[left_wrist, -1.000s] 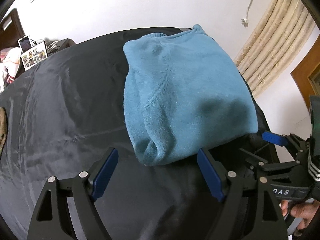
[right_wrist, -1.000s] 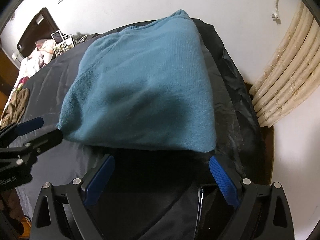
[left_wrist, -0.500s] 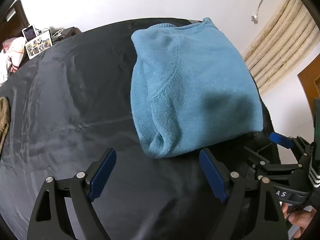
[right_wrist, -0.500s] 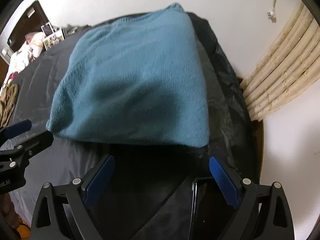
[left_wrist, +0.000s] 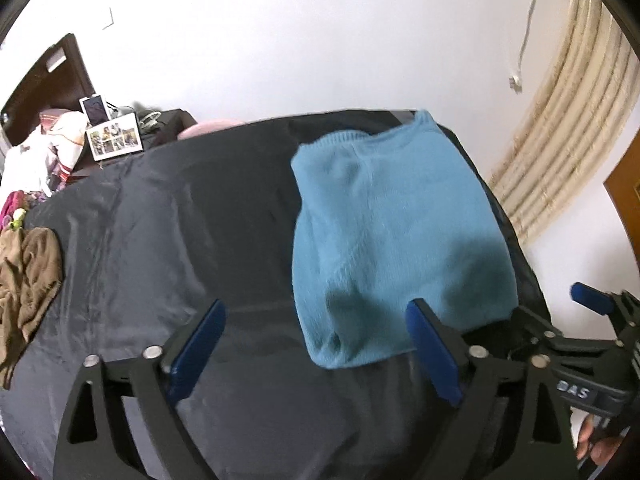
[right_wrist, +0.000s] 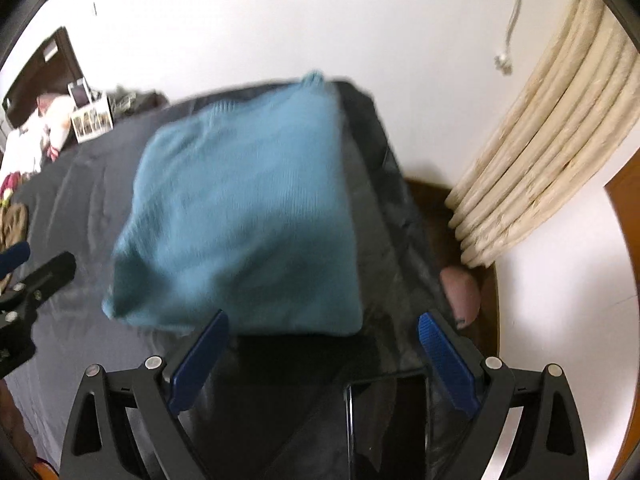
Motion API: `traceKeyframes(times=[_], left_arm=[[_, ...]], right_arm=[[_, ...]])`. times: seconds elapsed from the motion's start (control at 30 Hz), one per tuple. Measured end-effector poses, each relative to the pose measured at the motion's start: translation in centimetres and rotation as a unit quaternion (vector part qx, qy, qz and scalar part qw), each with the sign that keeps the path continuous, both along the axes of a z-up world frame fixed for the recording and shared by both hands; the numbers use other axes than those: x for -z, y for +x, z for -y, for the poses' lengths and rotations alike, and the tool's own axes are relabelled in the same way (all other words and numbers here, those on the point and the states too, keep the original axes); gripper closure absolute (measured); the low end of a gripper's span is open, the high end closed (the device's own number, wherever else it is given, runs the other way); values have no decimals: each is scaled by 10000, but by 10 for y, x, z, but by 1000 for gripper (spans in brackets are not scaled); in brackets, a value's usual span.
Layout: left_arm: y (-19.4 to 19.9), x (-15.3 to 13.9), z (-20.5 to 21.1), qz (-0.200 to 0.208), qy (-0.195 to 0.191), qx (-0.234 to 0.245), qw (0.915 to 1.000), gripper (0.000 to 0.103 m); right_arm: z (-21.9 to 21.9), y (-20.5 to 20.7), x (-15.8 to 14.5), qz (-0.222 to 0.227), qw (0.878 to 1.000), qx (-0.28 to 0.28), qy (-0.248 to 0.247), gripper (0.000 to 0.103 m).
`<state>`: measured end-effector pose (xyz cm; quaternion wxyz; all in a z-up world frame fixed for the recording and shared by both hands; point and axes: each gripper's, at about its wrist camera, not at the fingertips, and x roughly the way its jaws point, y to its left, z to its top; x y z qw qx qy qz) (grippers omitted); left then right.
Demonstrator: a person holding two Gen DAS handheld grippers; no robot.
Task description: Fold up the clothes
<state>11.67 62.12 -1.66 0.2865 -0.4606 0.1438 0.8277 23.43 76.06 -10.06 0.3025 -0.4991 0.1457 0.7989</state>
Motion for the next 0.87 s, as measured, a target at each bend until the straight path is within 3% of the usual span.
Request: traceKeyframes(times=[0.23,0.53,0.87], left_arm=[[4,-1,0,388,402,154,9983,1],[2,13,-13,838,293,150,9959,1],[8,11,-20,684,392,421,9960,1]], right_arm=[[11,0,-13,-181,9995,-192,178,6],[11,3,-1,-103,9997,-191,90,6],[11,2,0,-87,9996,-221,137,6]])
